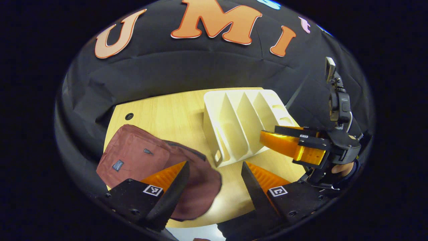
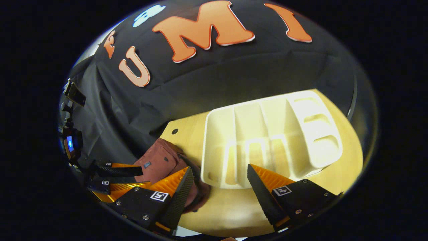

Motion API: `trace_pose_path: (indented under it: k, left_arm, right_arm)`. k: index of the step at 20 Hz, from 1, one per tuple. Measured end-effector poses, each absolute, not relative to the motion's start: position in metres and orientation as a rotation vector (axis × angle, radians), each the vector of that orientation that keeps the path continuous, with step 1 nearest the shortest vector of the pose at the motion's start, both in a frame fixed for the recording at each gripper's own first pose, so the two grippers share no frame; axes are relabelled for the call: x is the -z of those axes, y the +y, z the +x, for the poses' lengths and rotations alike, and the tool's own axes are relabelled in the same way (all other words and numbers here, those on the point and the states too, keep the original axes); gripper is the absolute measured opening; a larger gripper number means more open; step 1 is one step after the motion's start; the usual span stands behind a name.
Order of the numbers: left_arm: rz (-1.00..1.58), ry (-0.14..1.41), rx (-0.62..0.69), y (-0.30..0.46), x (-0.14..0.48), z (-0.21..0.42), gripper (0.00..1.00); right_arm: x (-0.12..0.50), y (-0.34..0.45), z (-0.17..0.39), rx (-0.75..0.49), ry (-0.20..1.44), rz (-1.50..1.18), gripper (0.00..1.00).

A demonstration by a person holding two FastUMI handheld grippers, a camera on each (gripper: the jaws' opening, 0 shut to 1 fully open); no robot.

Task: Open the schoolbag, grab two books from the bookshelf and put them into the schoolbag.

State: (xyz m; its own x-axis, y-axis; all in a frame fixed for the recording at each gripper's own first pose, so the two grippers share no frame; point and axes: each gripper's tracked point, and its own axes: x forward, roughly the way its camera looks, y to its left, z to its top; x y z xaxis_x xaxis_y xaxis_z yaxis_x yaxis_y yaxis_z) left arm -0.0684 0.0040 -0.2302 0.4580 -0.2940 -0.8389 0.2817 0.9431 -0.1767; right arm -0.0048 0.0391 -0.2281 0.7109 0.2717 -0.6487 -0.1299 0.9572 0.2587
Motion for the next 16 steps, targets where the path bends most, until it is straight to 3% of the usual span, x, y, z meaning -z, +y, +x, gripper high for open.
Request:
trace_pose_path:
  k: [9,16]
  left_arm:
    - [-0.017,0.646,0.167,-0.094,0.163,-0.041,0.98]
    - [0.035,0.284,0.075,-0.1,0.078,-0.054,0.99]
  right_arm:
    - [0.126,-0.069,0.002,-0.219,0.479,0.028,0.97]
    - [0.034,-0.096,0.006,-0.18,0.21,-0.019,0.97]
